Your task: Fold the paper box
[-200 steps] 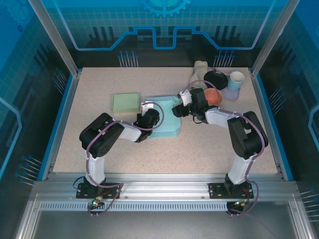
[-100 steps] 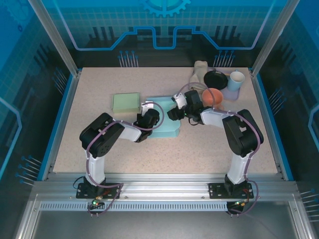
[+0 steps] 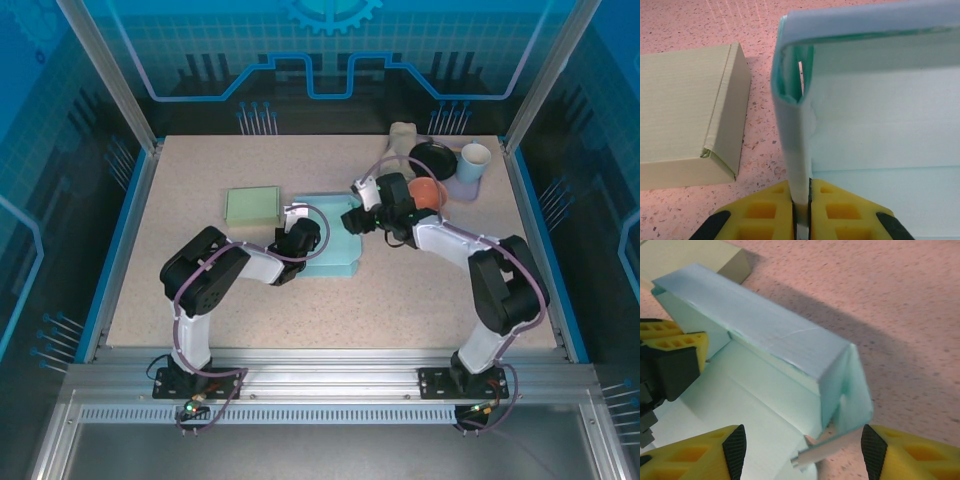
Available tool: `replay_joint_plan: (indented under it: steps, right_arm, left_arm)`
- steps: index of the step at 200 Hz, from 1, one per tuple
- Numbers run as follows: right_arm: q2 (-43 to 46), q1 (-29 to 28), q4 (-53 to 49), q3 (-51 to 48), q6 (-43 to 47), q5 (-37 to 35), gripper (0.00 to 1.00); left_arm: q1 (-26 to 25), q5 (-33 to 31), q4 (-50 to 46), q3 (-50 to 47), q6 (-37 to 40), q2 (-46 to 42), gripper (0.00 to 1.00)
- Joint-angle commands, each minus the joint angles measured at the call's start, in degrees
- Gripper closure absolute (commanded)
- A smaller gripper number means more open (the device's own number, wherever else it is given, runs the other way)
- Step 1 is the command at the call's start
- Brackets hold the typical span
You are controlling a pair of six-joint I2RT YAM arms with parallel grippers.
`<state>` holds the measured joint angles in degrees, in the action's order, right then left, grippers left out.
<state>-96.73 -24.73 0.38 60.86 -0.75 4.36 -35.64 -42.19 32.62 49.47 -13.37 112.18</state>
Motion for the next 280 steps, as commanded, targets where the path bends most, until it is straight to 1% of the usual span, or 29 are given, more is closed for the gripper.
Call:
replay_joint_plan:
  steps: [1, 28, 41, 64, 77, 91, 120, 142, 187, 209, 251, 280]
  right_arm:
    - [4.3, -0.5, -6.0, 1.4, 2.2, -6.4, 0.35]
    - [4.4, 0.3, -9.3, 2.4, 1.6, -19.2, 0.35]
    - [3.9, 1.5, -8.5, 1.3, -0.1, -20.8, 0.35]
    - [0.2, 3.3, -7.5, 1.7, -1.2, -16.7, 0.35]
    - [-2.4, 2.8, -11.1, 5.0, 0.0, -15.2, 0.35]
    - [-3.7, 1.9, -11.9, 6.5, 1.8, -12.8, 0.35]
    - [-6.0, 1.2, -14.7, 9.1, 2.4, -9.4, 0.35]
    - [-6.5, 1.0, -12.7, 8.5, 2.4, -4.7, 0.35]
    - [-8.9, 0.8, -10.0, 9.4, 1.6, 1.4, 0.35]
    - [-9.6, 0.4, -8.8, 9.7, 1.6, 2.6, 0.35]
    - [-11.4, -0.6, -7.1, 9.9, 1.2, 2.3, 0.37]
    - [-11.9, -1.1, -6.0, 9.8, 1.0, 2.5, 0.40]
  left_arm:
    - [-0.3, 1.3, -3.3, 1.2, 1.4, 1.2, 0.87]
    - [-0.3, 1.3, -3.5, 1.3, 1.4, 1.3, 0.87]
    - [-0.3, 1.3, -3.5, 1.3, 1.4, 1.2, 0.87]
    - [-0.3, 1.3, -3.7, 1.5, 1.5, 1.3, 0.87]
    - [-0.2, 1.3, -3.6, 1.4, 1.4, 1.3, 0.87]
    - [-0.3, 1.3, -3.4, 1.3, 1.4, 1.3, 0.87]
    - [-0.2, 1.2, -3.4, 1.2, 1.3, 1.3, 0.87]
    - [-0.3, 1.2, -3.2, 1.1, 1.3, 1.2, 0.87]
    - [-0.3, 1.2, -3.0, 1.0, 1.3, 1.2, 0.87]
    - [-0.3, 1.2, -3.0, 1.0, 1.3, 1.2, 0.87]
    - [-0.3, 1.3, -2.9, 0.9, 1.4, 1.2, 0.87]
    - [-0.3, 1.3, -2.7, 0.9, 1.3, 1.1, 0.87]
